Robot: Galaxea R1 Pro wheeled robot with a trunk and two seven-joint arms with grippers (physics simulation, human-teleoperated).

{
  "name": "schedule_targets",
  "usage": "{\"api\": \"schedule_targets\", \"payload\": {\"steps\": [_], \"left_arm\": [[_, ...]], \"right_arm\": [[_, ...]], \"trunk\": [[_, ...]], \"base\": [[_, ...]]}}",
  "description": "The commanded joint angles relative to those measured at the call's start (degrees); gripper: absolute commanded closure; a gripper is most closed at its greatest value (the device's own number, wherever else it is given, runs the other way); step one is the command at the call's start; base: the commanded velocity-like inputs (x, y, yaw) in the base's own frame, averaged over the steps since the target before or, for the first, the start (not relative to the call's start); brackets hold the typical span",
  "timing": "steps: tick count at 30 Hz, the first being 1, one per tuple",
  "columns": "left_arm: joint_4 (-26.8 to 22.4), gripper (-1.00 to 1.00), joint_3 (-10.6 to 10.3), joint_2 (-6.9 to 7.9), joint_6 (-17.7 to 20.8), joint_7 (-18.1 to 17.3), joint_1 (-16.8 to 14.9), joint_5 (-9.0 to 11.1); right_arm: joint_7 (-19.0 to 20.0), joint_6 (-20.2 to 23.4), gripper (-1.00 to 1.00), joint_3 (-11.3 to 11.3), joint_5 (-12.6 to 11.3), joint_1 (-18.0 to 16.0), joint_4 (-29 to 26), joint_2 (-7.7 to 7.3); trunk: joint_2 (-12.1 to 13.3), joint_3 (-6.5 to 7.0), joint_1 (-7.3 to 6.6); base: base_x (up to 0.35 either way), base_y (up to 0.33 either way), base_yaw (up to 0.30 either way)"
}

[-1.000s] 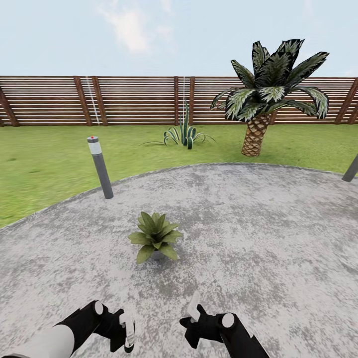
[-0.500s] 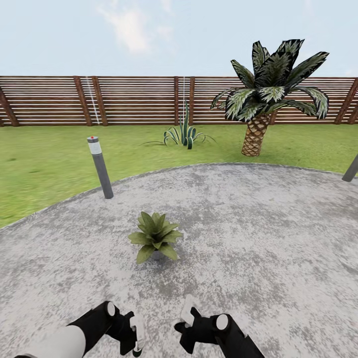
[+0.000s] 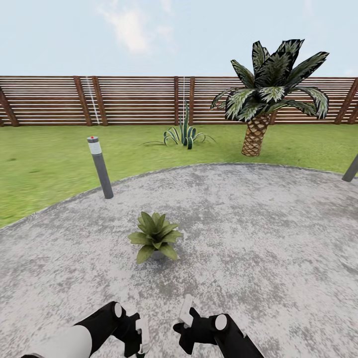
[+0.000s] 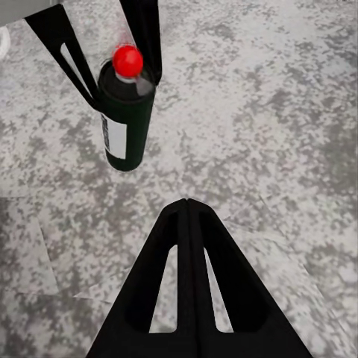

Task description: Pick up the pesticide atomizer in the garden and spray insectifuge to fully cover both potted plants in the garden.

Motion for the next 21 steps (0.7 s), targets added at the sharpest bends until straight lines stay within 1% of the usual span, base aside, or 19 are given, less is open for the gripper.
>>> {"api": "schedule_targets", "payload": {"steps": [1,2,3,4,7,10,14,21], "left_arm": [[-0.06,1.00,0.21,-0.30,-0.30,-0.14,-0.01,-0.67],[-0.06,1.00,0.20,-0.60,-0.26,-0.14,-0.01,-0.67],[-0.06,1.00,0.22,-1.41,-0.21,-0.15,-0.02,-0.63],[-0.06,1.00,0.26,-1.85,-0.23,-0.15,0.02,-0.64],[-0.03,1.00,0.29,-2.62,-0.16,-0.15,0.04,-0.65],[0.00,1.00,0.35,-2.90,-0.12,-0.15,0.07,-0.64],[0.05,1.00,0.53,-2.94,-0.26,-0.29,0.08,-0.18],[0.24,1.00,0.64,-3.09,-0.69,-0.48,0.10,0.00]], "right_arm": [[0.14,-0.23,1.00,-0.05,0.56,-0.01,-0.08,0.02],[0.14,-0.23,1.00,-0.05,0.56,-0.01,-0.08,0.02],[0.14,-0.23,1.00,-0.05,0.56,-0.01,-0.08,0.02],[0.14,-0.23,1.00,-0.05,0.56,-0.01,-0.08,0.02],[0.14,-0.23,1.00,-0.05,0.56,-0.01,-0.08,0.02],[0.14,-0.23,1.00,-0.04,0.56,-0.01,-0.08,0.02],[0.14,-0.28,1.00,0.12,0.56,-0.01,-0.08,0.02],[0.14,-0.43,1.00,0.12,0.56,-0.01,-0.08,0.02]], "trunk": [[-0.02,-0.05,-0.01],[-0.02,-0.05,-0.01],[-0.02,-0.05,-0.01],[-0.02,-0.05,-0.01],[-0.02,-0.05,-0.01],[-0.02,-0.05,-0.01],[-0.02,-0.05,-0.01],[-0.02,-0.05,-0.01]], "base": [[0.000,0.000,0.000],[0.000,0.000,0.000],[0.000,0.000,0.000],[0.000,0.000,0.000],[0.000,0.000,0.000],[0.000,0.000,0.000],[0.000,0.000,0.000],[0.000,0.000,0.000]]}}
